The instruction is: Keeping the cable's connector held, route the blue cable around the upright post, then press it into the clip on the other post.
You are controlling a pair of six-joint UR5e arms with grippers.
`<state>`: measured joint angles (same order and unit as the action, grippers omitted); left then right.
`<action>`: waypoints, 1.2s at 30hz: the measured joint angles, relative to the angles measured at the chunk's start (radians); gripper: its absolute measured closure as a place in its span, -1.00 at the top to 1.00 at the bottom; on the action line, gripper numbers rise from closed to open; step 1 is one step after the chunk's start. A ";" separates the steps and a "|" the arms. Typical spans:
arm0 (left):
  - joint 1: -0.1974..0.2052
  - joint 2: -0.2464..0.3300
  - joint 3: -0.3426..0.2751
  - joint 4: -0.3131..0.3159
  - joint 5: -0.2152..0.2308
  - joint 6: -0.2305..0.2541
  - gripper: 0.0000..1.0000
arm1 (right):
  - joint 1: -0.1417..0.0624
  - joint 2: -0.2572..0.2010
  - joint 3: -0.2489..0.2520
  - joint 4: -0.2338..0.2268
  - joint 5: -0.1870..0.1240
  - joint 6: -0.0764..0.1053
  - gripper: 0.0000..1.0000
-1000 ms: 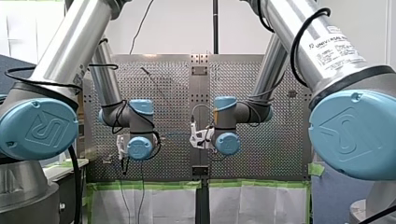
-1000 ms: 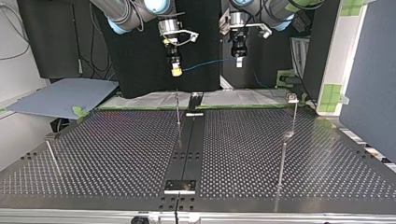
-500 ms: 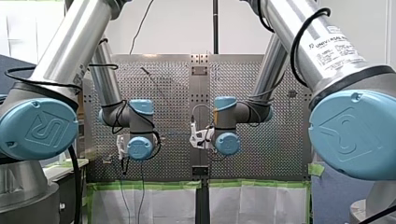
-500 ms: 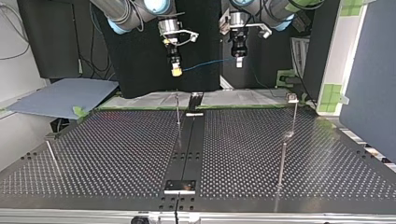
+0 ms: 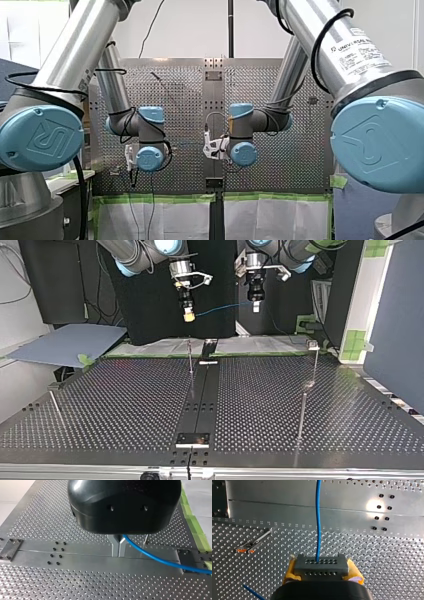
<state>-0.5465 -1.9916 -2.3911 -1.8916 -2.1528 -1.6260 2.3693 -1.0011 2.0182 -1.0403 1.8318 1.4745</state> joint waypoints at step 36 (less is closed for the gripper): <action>0.003 -0.081 0.000 0.000 0.000 0.002 -1.00 | 0.000 0.002 0.000 -0.001 0.000 0.000 -1.00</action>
<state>-0.5434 -2.0723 -2.3911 -1.8916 -2.1529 -1.6244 2.3693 -0.9996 2.0181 -1.0417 1.8317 1.4745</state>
